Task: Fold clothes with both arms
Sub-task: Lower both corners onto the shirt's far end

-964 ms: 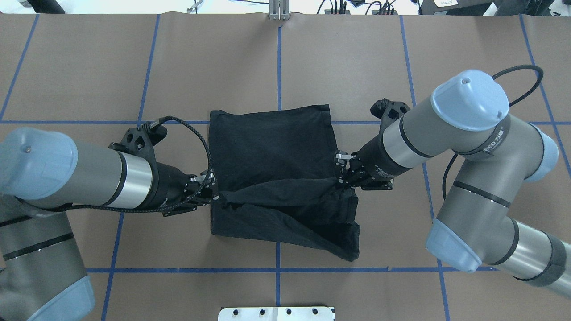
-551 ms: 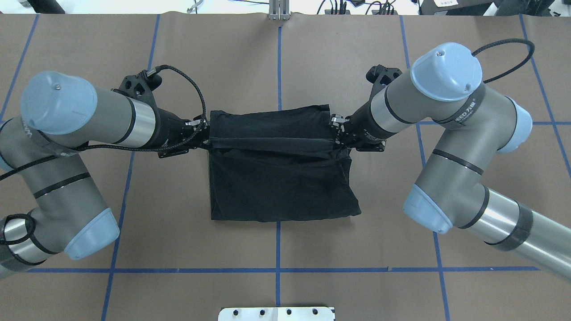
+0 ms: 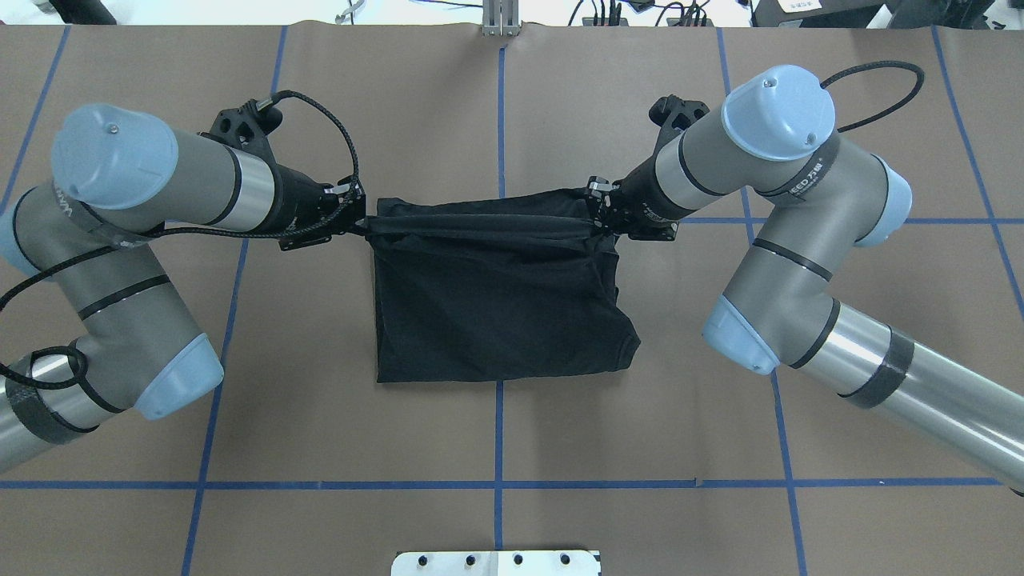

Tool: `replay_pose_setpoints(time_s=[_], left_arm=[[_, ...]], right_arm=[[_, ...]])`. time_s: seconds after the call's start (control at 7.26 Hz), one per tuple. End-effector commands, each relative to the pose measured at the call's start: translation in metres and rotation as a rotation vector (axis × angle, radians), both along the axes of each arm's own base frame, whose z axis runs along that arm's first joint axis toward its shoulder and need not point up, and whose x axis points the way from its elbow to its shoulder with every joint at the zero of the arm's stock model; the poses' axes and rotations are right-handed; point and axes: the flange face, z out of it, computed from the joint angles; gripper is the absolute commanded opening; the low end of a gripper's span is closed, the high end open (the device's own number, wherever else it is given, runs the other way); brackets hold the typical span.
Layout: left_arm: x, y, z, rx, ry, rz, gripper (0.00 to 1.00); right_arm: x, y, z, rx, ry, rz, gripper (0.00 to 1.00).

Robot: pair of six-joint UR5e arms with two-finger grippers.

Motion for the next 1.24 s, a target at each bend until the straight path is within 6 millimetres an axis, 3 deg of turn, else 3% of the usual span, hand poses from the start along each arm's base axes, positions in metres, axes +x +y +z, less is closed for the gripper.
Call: replay_pose_setpoints(time_s=[0.0, 0.28, 0.55, 1.1], left_arm=[[0.015, -0.014, -0.004, -0.008, -0.004, -0.003, 0.0], [0.018, -0.019, 0.001, -0.012, -0.02, -0.006, 0.0], [0.01, -0.038, 0.013, -0.029, -0.039, -0.038, 0.0], [0.036, -0.062, 0.017, -0.047, -0.056, -0.043, 0.0]], right_arm=[[-0.016, -0.014, -0.013, -0.001, -0.003, 0.001, 0.0], [-0.019, -0.016, -0.019, 0.004, -0.008, 0.001, 0.0], [-0.028, -0.025, -0.022, -0.002, -0.001, 0.001, 0.0], [-0.032, -0.029, -0.012, -0.012, 0.016, 0.002, 0.0]])
